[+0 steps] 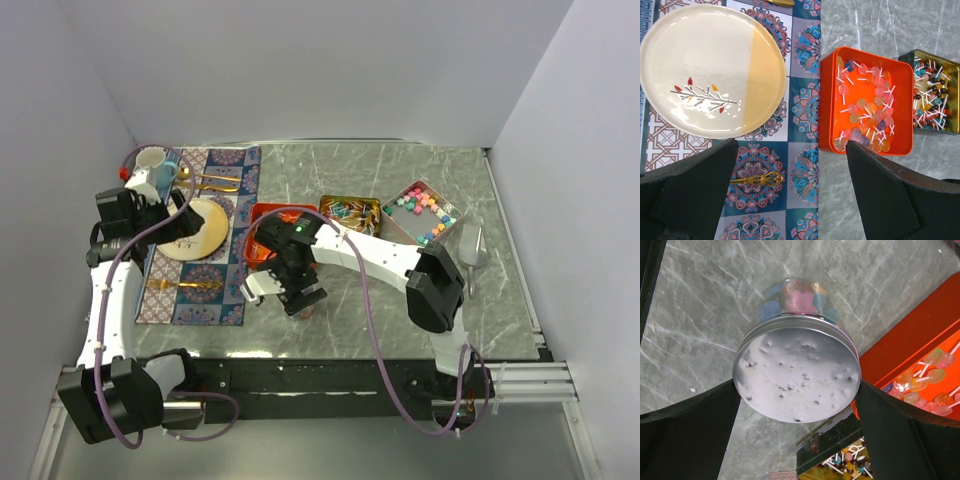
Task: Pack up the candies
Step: Close the bottle lid on the packing bottle.
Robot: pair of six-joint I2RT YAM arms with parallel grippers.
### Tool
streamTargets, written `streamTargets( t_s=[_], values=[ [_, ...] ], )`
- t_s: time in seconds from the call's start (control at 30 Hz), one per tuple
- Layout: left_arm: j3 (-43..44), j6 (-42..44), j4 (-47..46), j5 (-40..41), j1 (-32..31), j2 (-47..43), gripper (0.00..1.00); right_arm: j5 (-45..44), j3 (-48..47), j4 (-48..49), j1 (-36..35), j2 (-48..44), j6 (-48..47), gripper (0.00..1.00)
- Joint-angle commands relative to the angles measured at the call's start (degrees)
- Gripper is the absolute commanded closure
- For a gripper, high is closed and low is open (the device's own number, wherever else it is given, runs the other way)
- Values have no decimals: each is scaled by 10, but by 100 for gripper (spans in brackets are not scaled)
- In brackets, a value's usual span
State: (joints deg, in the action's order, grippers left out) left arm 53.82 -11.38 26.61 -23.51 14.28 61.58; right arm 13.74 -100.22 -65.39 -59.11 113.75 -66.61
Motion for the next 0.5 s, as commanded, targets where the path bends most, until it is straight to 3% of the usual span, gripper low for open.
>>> streamTargets(
  t_s=[0.0, 0.47],
  values=[
    [-6, -7, -30, -27, 3, -14, 4, -3, 12, 10, -1, -36, 16, 0],
    [-9, -14, -46, -55, 3, -9, 3, -24, 39, 18, 5, -62, 53, 0]
  ],
)
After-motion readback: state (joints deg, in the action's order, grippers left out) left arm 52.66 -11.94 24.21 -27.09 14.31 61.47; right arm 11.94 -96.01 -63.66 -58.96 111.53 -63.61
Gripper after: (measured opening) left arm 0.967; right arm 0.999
